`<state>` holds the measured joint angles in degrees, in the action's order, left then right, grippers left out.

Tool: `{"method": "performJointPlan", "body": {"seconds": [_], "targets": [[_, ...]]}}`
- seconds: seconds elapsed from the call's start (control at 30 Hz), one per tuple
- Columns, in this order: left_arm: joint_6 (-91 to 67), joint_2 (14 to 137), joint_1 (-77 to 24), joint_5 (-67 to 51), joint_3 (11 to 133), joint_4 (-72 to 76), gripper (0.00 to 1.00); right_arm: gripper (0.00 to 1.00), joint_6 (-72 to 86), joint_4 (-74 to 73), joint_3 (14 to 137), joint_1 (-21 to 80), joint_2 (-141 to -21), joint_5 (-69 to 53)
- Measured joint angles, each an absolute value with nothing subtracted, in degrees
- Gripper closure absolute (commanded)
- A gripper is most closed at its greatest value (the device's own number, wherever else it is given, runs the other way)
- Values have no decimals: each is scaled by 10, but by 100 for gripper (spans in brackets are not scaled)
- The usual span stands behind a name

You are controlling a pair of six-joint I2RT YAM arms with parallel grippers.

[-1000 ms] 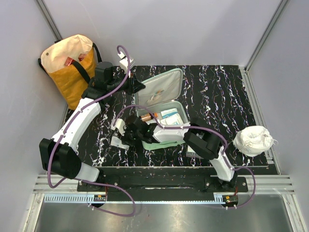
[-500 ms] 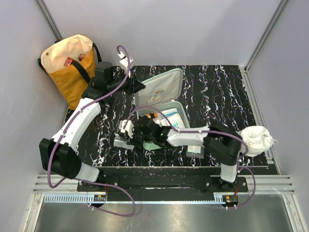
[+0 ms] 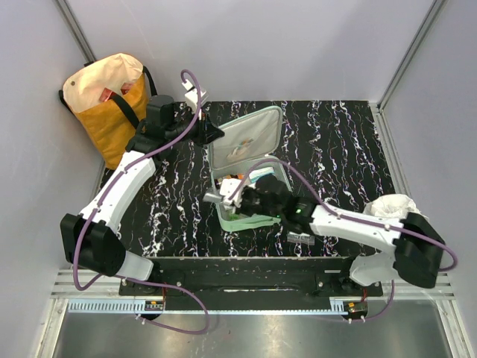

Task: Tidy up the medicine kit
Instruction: Pick up the medical item at the center of the board, then place the medical item at the medicine box.

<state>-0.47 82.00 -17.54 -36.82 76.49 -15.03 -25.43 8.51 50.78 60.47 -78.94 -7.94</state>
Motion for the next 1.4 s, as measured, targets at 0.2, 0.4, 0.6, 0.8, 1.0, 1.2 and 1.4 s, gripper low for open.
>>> {"method": "performJointPlan", "body": {"seconds": [0.2,0.4,0.6,0.8,1.0,1.2,1.4], "targets": [[-4,820,-175,-368,765,-152,88,100,-323,50,480,493,-691,-71],[-1,820,-175,-368,771,-161,88,100,-428,30,522,401,-687,-84],[22,823,-175,-368,787,-186,88,100,-538,2,623,331,-751,-149],[47,824,-175,-369,792,-199,88,100,-627,-64,726,298,-811,-237],[65,827,-175,-370,797,-205,88,100,-700,-158,817,287,-865,-302],[71,831,-175,-370,802,-207,88,100,-755,-267,920,277,-940,-342],[75,834,-175,-372,804,-209,88,100,-800,-359,1002,276,-1006,-351]]}}
